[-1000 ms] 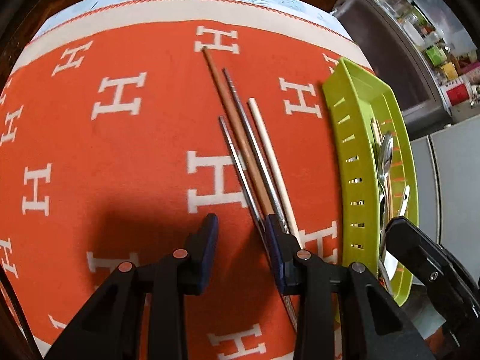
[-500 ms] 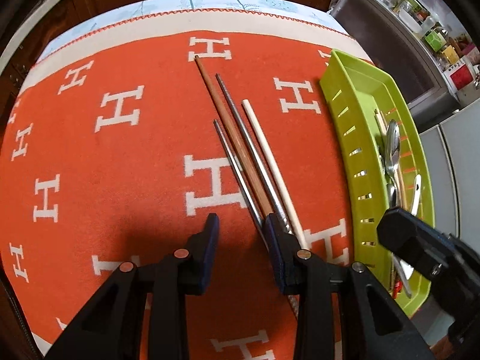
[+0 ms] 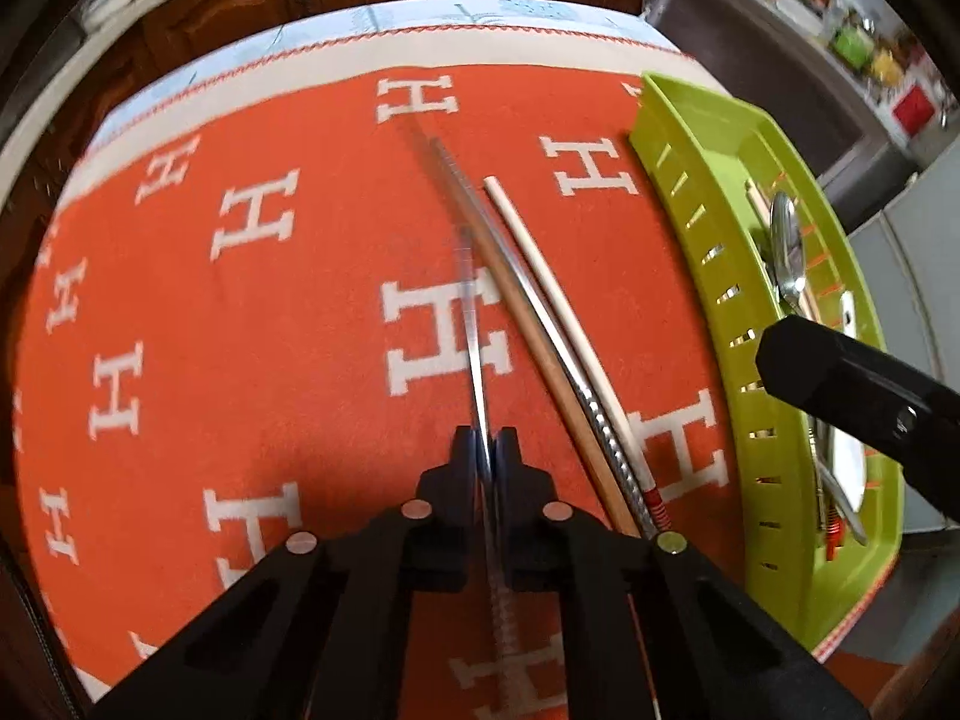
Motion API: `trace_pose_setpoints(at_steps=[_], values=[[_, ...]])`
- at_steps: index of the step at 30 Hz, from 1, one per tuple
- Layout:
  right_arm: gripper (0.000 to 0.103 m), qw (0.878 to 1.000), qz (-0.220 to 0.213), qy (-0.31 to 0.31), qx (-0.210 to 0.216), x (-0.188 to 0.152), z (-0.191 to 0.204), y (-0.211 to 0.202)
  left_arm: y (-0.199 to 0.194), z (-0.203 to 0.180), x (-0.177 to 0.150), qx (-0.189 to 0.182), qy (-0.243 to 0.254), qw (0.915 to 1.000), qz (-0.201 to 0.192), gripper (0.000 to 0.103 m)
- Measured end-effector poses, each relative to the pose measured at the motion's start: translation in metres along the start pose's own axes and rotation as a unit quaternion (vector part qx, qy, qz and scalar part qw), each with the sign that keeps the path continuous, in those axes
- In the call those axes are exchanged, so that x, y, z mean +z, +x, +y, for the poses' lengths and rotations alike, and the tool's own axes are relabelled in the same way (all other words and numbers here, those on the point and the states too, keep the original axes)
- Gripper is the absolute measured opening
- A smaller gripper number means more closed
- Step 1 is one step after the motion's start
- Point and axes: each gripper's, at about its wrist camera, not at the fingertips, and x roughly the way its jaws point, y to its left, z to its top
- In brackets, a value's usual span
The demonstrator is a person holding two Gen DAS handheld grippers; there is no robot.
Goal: Organize utensils
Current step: 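Move both open tools back over the remaining chopsticks, then grasp a metal chopstick with the left tool while the right tool grasps another metal chopstick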
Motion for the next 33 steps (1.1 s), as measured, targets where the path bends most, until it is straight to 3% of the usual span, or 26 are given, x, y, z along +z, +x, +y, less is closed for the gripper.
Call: trace_pose_setpoints(at_steps=[7, 16, 33], values=[[0.010, 1.000, 0.025, 0.001, 0.003, 0.007, 0.005, 0.022, -0.011, 0.034, -0.004, -0.047, -0.057, 0.9972, 0.009, 0.003], [0.008, 0.998, 0.061, -0.005, -0.012, 0.025, 0.015, 0.067, -0.040, 0.082, 0.001, -0.080, -0.095, 0.9921, -0.016, 0.003], [0.007, 0.992, 0.091, -0.036, -0.082, 0.030, 0.028, 0.116, -0.044, 0.101, 0.000, -0.106, -0.118, 0.9871, -0.024, 0.003]])
